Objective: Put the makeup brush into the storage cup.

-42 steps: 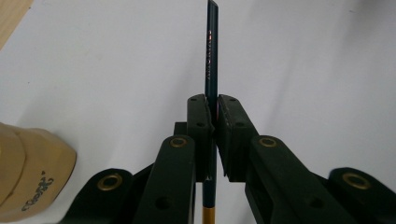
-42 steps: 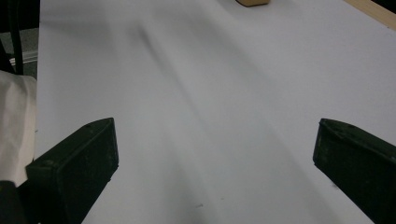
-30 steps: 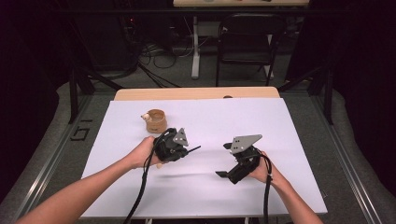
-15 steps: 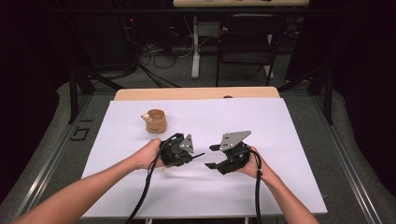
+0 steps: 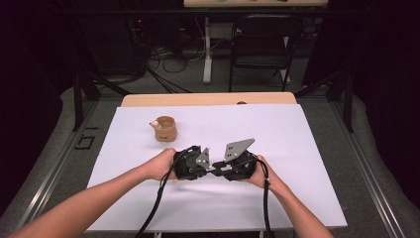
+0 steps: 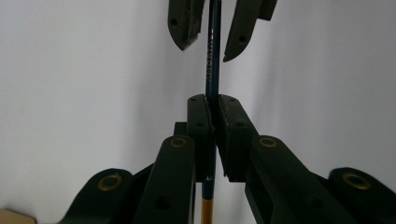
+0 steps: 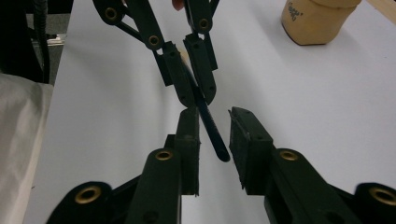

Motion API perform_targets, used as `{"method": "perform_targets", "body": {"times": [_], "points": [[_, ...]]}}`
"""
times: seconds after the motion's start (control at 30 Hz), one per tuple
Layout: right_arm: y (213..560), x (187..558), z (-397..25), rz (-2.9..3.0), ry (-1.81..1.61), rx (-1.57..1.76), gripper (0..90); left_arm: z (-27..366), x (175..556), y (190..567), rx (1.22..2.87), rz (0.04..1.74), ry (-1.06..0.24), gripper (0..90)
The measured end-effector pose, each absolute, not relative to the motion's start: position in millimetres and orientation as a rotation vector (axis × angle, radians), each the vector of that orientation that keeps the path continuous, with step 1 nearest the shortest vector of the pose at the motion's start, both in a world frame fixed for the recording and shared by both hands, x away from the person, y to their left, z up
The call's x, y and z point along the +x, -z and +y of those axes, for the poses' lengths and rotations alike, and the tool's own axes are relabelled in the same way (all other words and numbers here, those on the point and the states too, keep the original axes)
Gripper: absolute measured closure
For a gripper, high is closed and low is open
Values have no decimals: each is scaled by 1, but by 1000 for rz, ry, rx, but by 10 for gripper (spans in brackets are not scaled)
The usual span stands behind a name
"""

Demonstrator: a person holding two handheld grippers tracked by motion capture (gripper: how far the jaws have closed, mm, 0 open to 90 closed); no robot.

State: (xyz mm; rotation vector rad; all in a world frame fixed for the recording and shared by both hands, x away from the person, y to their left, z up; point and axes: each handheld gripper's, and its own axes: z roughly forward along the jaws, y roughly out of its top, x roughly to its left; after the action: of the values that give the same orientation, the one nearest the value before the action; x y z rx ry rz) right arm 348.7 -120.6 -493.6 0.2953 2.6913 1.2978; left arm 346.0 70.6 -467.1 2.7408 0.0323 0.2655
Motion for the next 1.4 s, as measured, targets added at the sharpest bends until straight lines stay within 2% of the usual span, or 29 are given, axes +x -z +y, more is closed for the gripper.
{"method": "perform_targets", "body": {"times": [0.43, 0.7, 0.73, 0.77, 0.8, 0.83, 0.93, 1.03, 1.1, 1.33, 1.4], "points": [[502, 347, -121, 2708, -1370, 254, 846, 65, 340, 467, 2763, -69, -291, 842], [503, 342, -125, 2691, -1394, 208, 855, 65, 340, 467, 2748, -75, -253, 818], [503, 340, -126, 2678, -1401, 222, 855, 66, 341, 467, 2747, -79, -237, 747], [502, 340, -127, 2672, -1411, 219, 855, 67, 341, 467, 2747, -75, -220, 713], [502, 340, -129, 2662, -1417, 221, 855, 68, 342, 467, 2748, -71, -212, 594], [501, 339, -130, 2658, -1414, 222, 855, 69, 342, 468, 2749, -58, -199, 594], [500, 337, -134, 2638, -1426, 232, 855, 75, 345, 468, 2732, -37, -177, 497], [499, 336, -136, 2627, -1434, 242, 856, 80, 347, 469, 2726, -26, -172, 466], [499, 336, -136, 2616, -1439, 241, 856, 82, 348, 471, 2720, -24, -173, 474], [495, 333, -140, 2586, -1458, 232, 857, 89, 353, 486, 2714, 4, -141, 634], [495, 333, -140, 2585, -1467, 234, 856, 90, 355, 489, 2713, 17, -130, 640]]}}
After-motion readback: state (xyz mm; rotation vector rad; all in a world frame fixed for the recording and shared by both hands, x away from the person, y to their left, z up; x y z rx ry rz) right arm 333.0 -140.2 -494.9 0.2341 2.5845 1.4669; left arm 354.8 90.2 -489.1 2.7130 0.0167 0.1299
